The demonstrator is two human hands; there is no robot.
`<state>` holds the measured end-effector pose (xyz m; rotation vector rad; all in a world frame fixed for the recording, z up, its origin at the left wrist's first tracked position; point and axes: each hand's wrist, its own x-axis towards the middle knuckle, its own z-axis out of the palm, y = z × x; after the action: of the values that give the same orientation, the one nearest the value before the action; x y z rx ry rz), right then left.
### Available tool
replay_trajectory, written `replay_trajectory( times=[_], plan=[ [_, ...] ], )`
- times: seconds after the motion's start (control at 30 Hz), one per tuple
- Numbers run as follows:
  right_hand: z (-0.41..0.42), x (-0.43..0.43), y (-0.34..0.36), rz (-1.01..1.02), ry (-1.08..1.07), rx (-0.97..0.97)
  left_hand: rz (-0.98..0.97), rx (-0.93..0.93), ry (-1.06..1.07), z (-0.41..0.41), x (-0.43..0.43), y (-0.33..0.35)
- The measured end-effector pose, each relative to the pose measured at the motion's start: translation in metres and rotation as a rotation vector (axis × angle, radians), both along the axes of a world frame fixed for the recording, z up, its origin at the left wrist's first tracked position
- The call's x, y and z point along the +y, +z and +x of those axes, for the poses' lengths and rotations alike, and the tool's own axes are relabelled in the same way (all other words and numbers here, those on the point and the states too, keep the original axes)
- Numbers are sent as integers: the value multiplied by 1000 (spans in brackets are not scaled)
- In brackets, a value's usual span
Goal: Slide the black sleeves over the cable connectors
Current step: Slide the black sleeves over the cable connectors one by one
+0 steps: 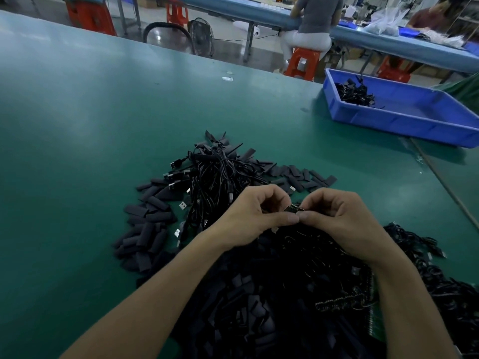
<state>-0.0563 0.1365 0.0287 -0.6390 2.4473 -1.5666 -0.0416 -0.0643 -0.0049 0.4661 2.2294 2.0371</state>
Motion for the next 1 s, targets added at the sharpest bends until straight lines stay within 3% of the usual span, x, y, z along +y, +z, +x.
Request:
replay_trajectory(
  times=[0.4, 0.53, 0.63, 0.8, 0.9, 1.0],
  plan=[
    [-10, 6, 5, -10, 148, -143, 232, -180, -137, -3, 1, -8],
    [-11, 10, 8, -42, 123, -155, 406, -258, -180, -1, 5, -7],
    [-11, 7, 6, 50, -71, -21, 386, -68, -31, 2, 7, 2],
    [-8, 1, 17, 334, -574, 451, 549, 221, 133, 10, -8, 38],
    [1, -7, 26, 473, -526, 504, 455, 315, 248, 14, -27, 56],
    [11, -23, 29, 635, -255, 289, 299, 305, 306, 15, -44, 63]
  ],
)
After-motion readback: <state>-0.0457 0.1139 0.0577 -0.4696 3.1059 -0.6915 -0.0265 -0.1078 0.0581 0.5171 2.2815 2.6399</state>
